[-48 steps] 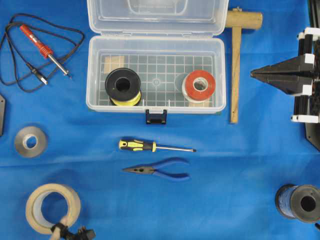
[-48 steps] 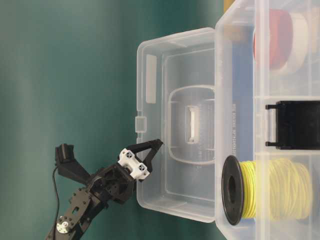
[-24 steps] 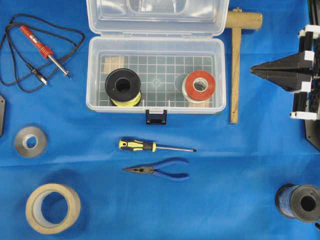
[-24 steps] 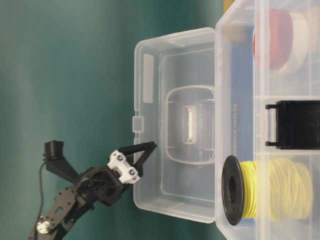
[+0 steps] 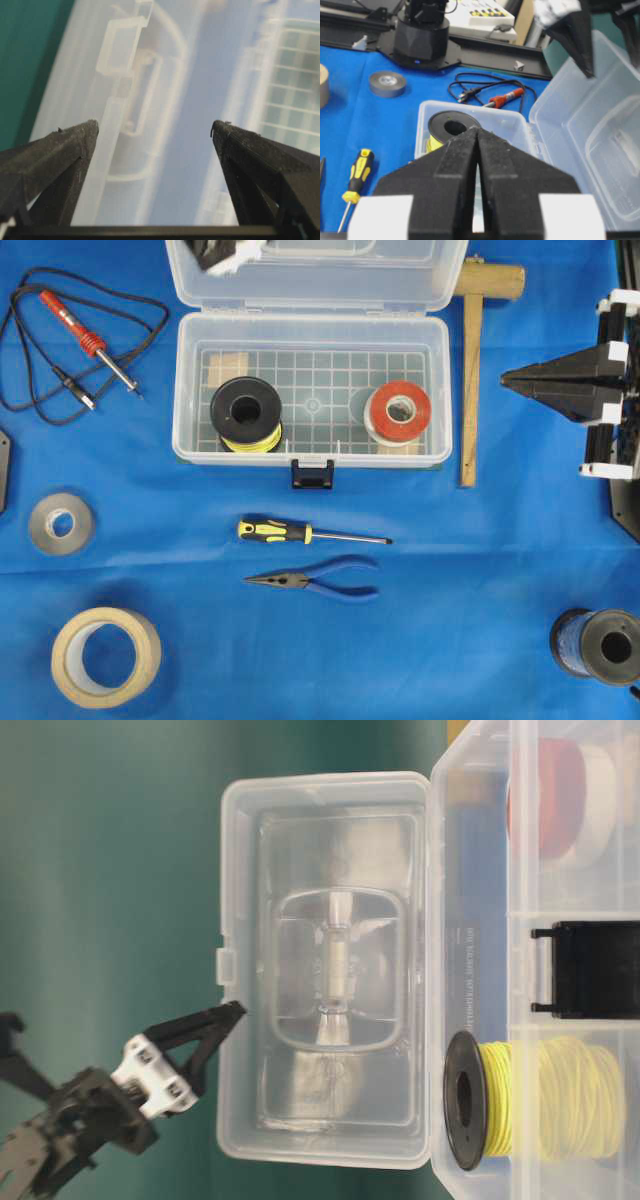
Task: Close the tool box with the left arm.
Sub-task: 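Swing the lid down onto the box with the left gripper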
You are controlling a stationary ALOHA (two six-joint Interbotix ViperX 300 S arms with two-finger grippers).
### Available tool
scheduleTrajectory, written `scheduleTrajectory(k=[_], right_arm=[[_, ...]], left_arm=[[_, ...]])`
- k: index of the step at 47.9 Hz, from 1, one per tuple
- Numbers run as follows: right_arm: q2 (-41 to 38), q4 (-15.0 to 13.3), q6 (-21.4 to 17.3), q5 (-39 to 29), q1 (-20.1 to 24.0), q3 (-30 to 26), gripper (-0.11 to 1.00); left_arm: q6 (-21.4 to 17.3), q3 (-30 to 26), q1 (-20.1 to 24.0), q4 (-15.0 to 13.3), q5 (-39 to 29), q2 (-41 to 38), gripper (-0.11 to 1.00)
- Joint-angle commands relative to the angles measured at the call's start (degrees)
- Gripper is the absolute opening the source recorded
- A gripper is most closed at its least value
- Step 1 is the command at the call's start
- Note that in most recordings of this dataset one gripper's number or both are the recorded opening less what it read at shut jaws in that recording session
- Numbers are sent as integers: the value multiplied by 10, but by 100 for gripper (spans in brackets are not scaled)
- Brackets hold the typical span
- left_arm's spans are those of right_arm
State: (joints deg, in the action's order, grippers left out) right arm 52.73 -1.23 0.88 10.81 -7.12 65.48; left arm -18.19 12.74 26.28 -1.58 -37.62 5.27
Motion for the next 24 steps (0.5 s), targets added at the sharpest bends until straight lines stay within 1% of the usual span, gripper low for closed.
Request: scheduleTrajectory(k=[1,12,20,24], right_arm=[[-3,-2,1,3,-2,-4,0],[-3,-2,1,3,-2,-4,0],[-3,-2,1,4,-2,-5,0],[-3,-2,1,4,-2,-5,0]], left_arm=[[23,13,-39,-6,-15,9,94],[83,67,-76,-6,-16,49,94],[105,108,-123,-6,-15,79,94],[127,120,-146,-7,-16,91,94]])
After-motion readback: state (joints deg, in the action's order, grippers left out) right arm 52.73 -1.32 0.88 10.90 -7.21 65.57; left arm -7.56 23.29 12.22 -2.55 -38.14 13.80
